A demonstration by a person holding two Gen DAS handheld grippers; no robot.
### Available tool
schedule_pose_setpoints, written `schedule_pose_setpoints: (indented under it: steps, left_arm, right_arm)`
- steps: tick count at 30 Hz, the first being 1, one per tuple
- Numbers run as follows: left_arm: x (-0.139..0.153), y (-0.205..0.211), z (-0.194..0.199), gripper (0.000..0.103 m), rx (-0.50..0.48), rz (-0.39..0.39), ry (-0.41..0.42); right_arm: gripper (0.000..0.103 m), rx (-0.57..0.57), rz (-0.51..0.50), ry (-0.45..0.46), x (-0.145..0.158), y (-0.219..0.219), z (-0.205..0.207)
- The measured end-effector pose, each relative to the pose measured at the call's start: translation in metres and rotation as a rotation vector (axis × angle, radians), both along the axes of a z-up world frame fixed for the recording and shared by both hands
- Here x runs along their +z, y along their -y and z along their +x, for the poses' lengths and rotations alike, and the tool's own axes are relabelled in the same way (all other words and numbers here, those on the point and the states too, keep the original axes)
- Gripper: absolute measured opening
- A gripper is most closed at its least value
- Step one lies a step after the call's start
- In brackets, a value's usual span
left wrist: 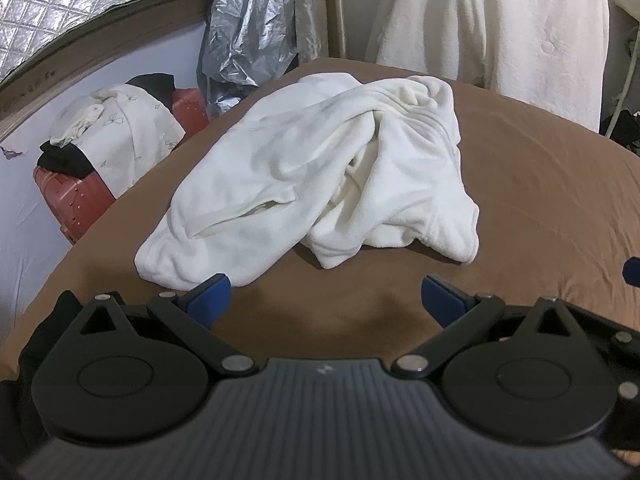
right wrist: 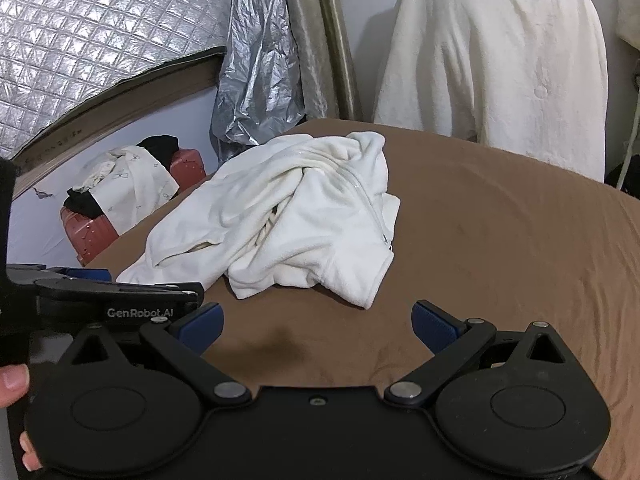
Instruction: Fold clothes
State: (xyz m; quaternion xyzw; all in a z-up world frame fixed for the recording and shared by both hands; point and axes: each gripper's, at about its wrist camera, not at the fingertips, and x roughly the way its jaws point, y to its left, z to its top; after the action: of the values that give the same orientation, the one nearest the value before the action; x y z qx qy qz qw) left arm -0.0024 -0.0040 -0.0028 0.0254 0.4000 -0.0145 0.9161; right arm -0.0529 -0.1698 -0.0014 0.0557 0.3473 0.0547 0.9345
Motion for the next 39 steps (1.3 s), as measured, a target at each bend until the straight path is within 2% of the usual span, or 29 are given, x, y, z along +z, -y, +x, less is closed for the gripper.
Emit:
schedule_pose_setpoints:
  steps: [16, 26, 28, 30, 32, 33, 35, 37, 39]
  left_arm:
    - [-0.007, 0.008, 0.002, 0.103, -0.03, -0.012, -0.029]
    - [-0.008, 0.007, 0.005, 0.103, -0.012, -0.017, -0.032]
    - [-0.008, 0.004, 0.006, 0.103, -0.006, -0.026, -0.022]
    - [-0.007, -0.001, 0.007, 0.103, 0.029, -0.032, 0.001]
    - [-0.005, -0.011, 0.019, 0.103, 0.064, -0.105, -0.002]
    - [-0.003, -0.016, 0.025, 0.102, 0.087, -0.136, -0.009]
    - [0.007, -0.02, 0.042, 0.102, 0.143, -0.149, 0.016]
    - [0.015, -0.024, 0.067, 0.102, 0.172, -0.179, 0.023]
    - [0.013, -0.03, 0.098, 0.101, 0.176, -0.23, -0.017]
  right_arm:
    - [0.102, -0.034, 0.035, -0.035, -0.008, 0.006, 0.005]
    - [0.102, -0.042, 0.048, -0.039, -0.01, 0.008, 0.006]
    - [0.102, -0.029, 0.075, -0.025, -0.013, 0.01, 0.006]
    - [0.101, 0.026, 0.168, 0.032, -0.019, 0.017, 0.008]
    - [0.101, 0.106, 0.215, 0.091, -0.024, 0.023, 0.019]
    - [0.101, 0.142, 0.245, 0.091, -0.026, 0.028, 0.033]
    - [0.101, 0.172, 0.3, 0.068, -0.025, 0.039, 0.063]
    - [0.101, 0.19, 0.294, 0.057, -0.022, 0.047, 0.096]
    - [0.101, 0.167, 0.271, 0.04, -0.023, 0.053, 0.124]
